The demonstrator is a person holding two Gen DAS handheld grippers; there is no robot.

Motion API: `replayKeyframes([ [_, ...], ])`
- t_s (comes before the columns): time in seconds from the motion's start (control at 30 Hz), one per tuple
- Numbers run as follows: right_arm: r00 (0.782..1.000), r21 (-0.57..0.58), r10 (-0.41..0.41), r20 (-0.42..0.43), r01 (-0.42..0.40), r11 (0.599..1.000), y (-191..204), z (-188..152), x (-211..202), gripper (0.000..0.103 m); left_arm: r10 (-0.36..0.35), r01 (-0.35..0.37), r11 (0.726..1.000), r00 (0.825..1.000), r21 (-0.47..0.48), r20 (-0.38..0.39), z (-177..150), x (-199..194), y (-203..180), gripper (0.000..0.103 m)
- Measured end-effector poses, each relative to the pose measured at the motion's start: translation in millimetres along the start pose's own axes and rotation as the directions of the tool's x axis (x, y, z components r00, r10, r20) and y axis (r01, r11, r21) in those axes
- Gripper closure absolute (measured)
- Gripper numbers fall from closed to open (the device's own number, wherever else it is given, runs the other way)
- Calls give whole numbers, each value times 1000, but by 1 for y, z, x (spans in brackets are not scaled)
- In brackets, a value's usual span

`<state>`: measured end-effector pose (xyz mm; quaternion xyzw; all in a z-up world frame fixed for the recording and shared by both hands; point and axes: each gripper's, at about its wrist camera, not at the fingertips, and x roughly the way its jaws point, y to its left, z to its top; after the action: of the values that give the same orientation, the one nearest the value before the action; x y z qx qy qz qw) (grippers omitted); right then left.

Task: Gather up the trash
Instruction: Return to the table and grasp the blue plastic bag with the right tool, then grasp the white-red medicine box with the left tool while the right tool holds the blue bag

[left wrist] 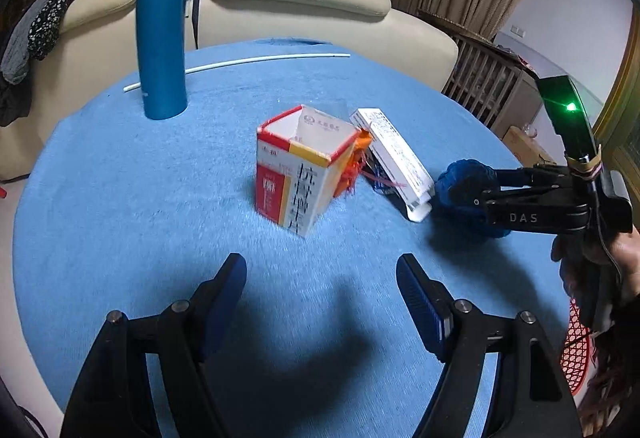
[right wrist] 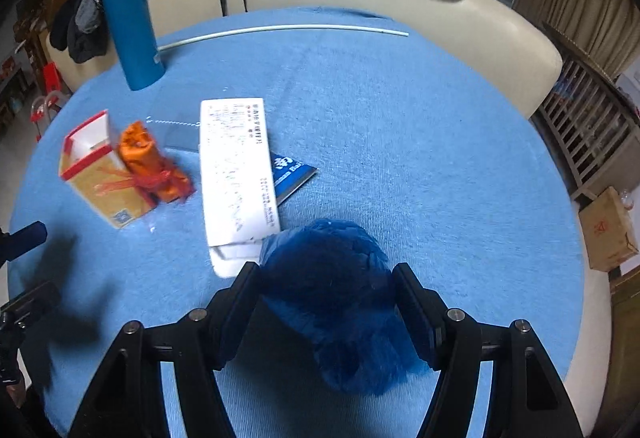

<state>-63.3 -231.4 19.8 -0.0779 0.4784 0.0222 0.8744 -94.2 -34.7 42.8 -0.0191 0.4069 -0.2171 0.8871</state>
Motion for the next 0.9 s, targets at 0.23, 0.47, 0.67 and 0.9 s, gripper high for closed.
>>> replayKeyframes([
  [0.23, 996, 107, 89, 20, -90, 990, -25, 4, 6, 36, 10, -11, 1000, 1000, 27, 9, 27, 30, 6, 24],
  [0.47, 992, 136, 124, 37, -128, 982, -31, -1, 6, 36, 25, -26, 996, 1000, 91, 3, 45, 58, 12, 24],
  [0.67, 989, 144, 139, 43, -144, 979, -34, -2, 7, 36, -39, 39, 993, 999, 111, -3, 49, 71, 16, 31],
  [0.9, 988, 159, 143, 50, -149, 976, -38, -5, 0, 37, 9, -7, 996, 1000, 94, -23, 40, 64, 18, 54],
])
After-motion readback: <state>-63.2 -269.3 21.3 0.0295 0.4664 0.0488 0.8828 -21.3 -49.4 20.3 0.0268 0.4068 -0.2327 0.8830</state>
